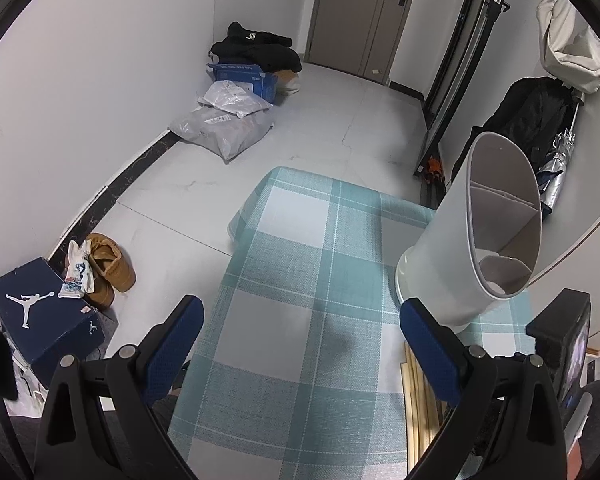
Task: Organize utensils
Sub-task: 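Lower the right tool to the wooden chopsticks and grasp one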
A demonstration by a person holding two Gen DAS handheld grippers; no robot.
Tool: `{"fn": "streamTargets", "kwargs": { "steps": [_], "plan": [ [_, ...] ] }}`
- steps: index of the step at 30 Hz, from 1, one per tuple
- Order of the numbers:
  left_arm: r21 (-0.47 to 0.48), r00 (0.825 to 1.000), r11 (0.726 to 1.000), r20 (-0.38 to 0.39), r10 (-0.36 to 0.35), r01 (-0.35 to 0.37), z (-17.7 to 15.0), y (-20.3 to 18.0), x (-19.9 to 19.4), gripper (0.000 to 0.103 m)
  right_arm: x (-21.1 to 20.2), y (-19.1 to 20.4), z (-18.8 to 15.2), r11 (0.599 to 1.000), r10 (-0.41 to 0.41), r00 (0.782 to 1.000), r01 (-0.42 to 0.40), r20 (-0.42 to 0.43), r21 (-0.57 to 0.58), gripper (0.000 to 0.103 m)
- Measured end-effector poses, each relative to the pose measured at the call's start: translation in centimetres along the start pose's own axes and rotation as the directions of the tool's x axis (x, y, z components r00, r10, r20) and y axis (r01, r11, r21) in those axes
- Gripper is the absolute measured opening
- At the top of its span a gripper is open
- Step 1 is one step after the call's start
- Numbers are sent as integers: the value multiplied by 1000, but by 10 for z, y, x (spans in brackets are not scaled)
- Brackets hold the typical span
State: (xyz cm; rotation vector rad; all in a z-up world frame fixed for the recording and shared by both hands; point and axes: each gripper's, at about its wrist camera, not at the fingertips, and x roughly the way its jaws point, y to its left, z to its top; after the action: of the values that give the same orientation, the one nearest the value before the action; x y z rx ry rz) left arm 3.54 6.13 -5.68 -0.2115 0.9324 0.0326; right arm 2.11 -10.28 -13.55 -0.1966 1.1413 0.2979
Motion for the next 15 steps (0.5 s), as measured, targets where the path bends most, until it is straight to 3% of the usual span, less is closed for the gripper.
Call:
{"fn": "streamTargets", "kwargs": {
  "steps": [5,10,11,14,15],
  "plan": [
    [-15,1000,1000,-14,-13,13,-3,3,8,97,1,8,6,1000,-6,1000,7,12,-19,37],
    [-12,995,1000,-100,12,-13,-12,6,26,97,6,14,8,999,2,999,0,42,-39,33],
    [-14,994,1000,-108,6,-7,-13,5,27,97,4,18,9,999,5,999,-3,44,-46,30],
    [-13,988,1000,-153,-29,28,-22,5,33,97,1,21,7,998,31,999,-29,39,-52,8],
    [-2,986,999,-165,-33,33,-24,3,35,97,-1,20,16,998,45,998,-43,35,-45,6]
  ]
}}
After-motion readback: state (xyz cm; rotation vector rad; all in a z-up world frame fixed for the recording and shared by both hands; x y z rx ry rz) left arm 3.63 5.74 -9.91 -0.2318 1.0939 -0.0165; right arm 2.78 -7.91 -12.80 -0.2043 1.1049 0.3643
